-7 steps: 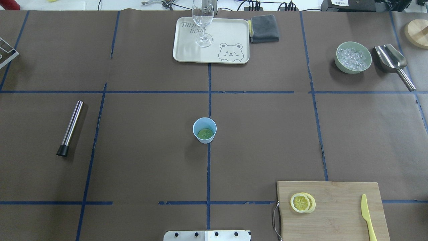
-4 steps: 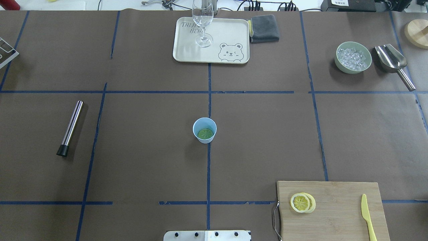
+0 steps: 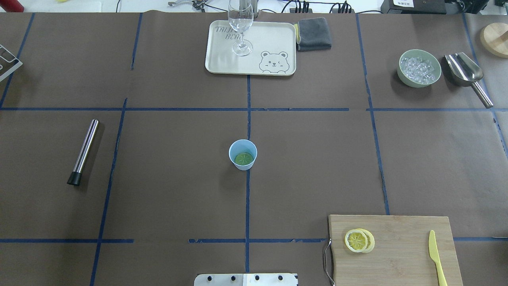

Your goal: Squeeze lemon into cup

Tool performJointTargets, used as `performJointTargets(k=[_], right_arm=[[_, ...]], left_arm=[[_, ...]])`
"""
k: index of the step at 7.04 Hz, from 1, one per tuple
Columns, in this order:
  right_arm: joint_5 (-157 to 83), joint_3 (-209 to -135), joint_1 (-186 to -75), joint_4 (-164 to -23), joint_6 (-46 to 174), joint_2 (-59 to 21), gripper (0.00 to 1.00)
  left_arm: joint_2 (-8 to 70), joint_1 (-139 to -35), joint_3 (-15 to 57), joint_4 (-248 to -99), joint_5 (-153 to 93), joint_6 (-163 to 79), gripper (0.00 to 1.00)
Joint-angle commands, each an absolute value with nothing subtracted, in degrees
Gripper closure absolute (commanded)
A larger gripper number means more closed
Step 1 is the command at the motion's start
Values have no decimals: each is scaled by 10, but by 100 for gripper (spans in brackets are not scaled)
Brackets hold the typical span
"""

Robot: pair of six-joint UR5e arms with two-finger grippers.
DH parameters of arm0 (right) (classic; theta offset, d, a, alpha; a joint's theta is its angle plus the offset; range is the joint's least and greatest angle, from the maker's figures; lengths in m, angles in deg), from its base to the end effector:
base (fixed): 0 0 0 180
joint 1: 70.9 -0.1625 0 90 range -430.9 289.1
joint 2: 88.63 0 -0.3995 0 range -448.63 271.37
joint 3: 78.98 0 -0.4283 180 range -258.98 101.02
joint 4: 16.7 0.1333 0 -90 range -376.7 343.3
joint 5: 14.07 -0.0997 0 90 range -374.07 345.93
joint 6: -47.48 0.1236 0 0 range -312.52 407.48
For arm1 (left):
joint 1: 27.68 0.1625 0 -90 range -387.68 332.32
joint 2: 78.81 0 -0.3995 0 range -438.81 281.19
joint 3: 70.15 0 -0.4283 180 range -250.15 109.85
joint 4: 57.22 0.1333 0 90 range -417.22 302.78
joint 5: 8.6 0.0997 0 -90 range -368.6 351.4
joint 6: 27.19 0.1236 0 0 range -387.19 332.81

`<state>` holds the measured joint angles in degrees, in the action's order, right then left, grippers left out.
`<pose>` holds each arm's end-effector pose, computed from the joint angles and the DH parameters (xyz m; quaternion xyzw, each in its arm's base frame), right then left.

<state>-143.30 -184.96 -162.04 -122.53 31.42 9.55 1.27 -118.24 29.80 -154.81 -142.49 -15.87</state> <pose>0.0641 -0.4517 0.6085 -0.0151 -0.3410 -0.0987 0.9348 -0.0522 -0.4696 0.6309 0.0999 0.3645 0.1115 0.9191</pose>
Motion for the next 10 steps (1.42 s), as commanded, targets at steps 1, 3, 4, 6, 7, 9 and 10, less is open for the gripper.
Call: performJointTargets(k=[1,3,4,6,7,9,10], right_arm=[[-1434,-1848,-1620,-1211,315,102,0],[-1434,-1848,-1620,-1211,315,102,0],[-1434,-1847,-1621,-1211,315,102,0],[-1434,-1847,-1621,-1209,315,104,0],[-1434,-1847,-1620,-1209,315,104,0],[-1441,-1848,-1620,-1209,315,104,0],[-1444,-1848,-1620,-1209,316,104,0]], left_arm=[[28,-1177,296,-1492,-1424,-160,0],[29,-1177,296,-1491,-1425,-154,0],[30,-1177,297,-1493,-1425,-153,0],[30,-1177,298,-1495,-1426,-153,0],[30,-1177,298,-1495,-1426,-153,0],[30,-1177,300,-1494,-1426,-153,0],[30,-1177,300,-1495,-1426,-153,0]])
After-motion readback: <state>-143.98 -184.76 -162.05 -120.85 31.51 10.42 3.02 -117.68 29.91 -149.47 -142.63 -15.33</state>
